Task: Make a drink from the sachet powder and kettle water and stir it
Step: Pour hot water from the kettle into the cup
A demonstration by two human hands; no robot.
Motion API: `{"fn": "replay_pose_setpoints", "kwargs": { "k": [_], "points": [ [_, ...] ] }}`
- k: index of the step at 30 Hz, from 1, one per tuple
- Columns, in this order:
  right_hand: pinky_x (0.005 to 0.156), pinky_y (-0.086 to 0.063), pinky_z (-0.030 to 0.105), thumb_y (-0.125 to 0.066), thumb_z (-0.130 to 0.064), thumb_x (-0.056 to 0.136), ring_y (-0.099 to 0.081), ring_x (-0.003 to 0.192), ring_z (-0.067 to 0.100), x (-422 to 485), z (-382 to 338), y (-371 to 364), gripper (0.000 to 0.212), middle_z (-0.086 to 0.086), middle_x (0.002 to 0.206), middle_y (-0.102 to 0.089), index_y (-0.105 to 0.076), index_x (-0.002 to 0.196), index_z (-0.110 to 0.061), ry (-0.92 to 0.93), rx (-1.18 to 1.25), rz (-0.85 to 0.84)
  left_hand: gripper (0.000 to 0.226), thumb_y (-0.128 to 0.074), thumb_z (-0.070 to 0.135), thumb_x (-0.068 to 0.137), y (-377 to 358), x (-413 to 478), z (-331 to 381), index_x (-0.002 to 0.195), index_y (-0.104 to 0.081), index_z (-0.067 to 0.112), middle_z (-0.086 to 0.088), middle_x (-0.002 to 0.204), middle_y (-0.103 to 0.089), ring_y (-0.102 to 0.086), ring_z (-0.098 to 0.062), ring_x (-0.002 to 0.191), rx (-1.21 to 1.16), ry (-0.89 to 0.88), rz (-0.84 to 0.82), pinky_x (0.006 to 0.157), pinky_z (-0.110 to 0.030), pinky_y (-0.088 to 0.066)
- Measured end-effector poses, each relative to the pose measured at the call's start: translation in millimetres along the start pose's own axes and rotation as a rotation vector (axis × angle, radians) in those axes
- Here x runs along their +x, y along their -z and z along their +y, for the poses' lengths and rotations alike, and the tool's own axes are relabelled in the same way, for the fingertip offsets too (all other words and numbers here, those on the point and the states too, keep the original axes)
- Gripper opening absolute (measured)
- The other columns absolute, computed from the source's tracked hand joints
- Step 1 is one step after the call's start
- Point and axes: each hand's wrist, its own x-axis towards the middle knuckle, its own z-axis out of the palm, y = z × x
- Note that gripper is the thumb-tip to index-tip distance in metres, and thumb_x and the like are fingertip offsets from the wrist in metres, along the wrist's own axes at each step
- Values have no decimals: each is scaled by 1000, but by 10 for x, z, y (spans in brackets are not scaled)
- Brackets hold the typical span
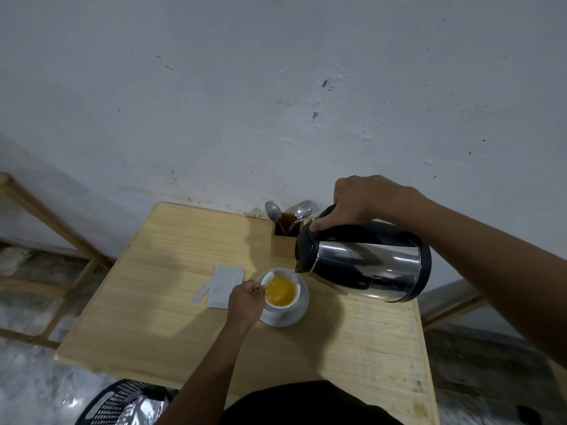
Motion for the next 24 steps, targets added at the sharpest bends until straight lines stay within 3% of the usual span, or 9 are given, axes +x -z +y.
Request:
{"fn": "replay_pose_setpoints", "kwargs": {
  "k": [4, 8, 12, 16, 18, 21, 24],
  "points": [
    [55, -30, 30, -57, -87, 60, -42, 50, 19, -48, 256, -90, 74, -2, 50, -42, -41, 51, -15, -48, 141, -5, 16, -58, 13, 90, 13, -28, 47, 76, -65, 8, -7, 73, -64, -58, -18, 74, -11, 15, -18, 70, -26, -40],
    [56, -31, 33, -57, -83, 64, -38, 46, 18, -163, 700, -308, 74, 1, 45, -37, -40, 45, -14, -58, 439, 78, 24, -55, 13, 90, 6, -23, 81, 66, -58, 15, 2, 63, -57, -54, -15, 68, 7, 47, -29, 61, -26, -38],
    [52, -32, 29, -66, -56, 81, -32, 40, 19, -357, 1142, -612, 68, 2, 38, -34, -38, 39, -10, -74, 782, 294, 27, -52, 12, 89, -18, -33, 134, 62, -53, 12, -1, 61, -53, -48, -11, 60, 49, 90, -4, 53, -23, -36],
    [43, -31, 18, -66, -23, 90, -37, 38, 16, -478, 1509, -878, 58, -1, 34, -36, -46, 44, 5, -148, 915, 498, 27, -51, 10, 88, -57, -50, 179, 61, -48, 11, -3, 59, -50, -46, -16, 58, 45, 122, 32, 52, -26, -35],
    [40, -31, 17, -64, -13, 91, -35, 37, 13, -509, 1656, -994, 52, -2, 35, -33, -45, 46, 5, -207, 1003, 569, 28, -50, 9, 88, -80, -67, 205, 60, -46, 12, -2, 58, -47, -43, -16, 57, 43, 138, 53, 50, -27, -33],
    [38, -29, 20, -62, -16, 91, -32, 34, 11, -534, 1813, -1156, 52, -8, 35, -30, -39, 46, -5, -265, 1139, 640, 31, -48, 9, 89, -112, -87, 225, 59, -45, 13, -1, 59, -47, -45, -17, 60, 94, 130, 84, 51, -27, -32],
    [40, -29, 24, -62, -22, 85, -30, 38, 16, -529, 1891, -1295, 52, -5, 36, -28, -36, 46, -1, -314, 1191, 701, 26, -47, 10, 90, -139, -86, 229, 65, -52, 8, -3, 63, -52, -51, -23, 70, 140, 125, 113, 57, -30, -34]
  ]
}}
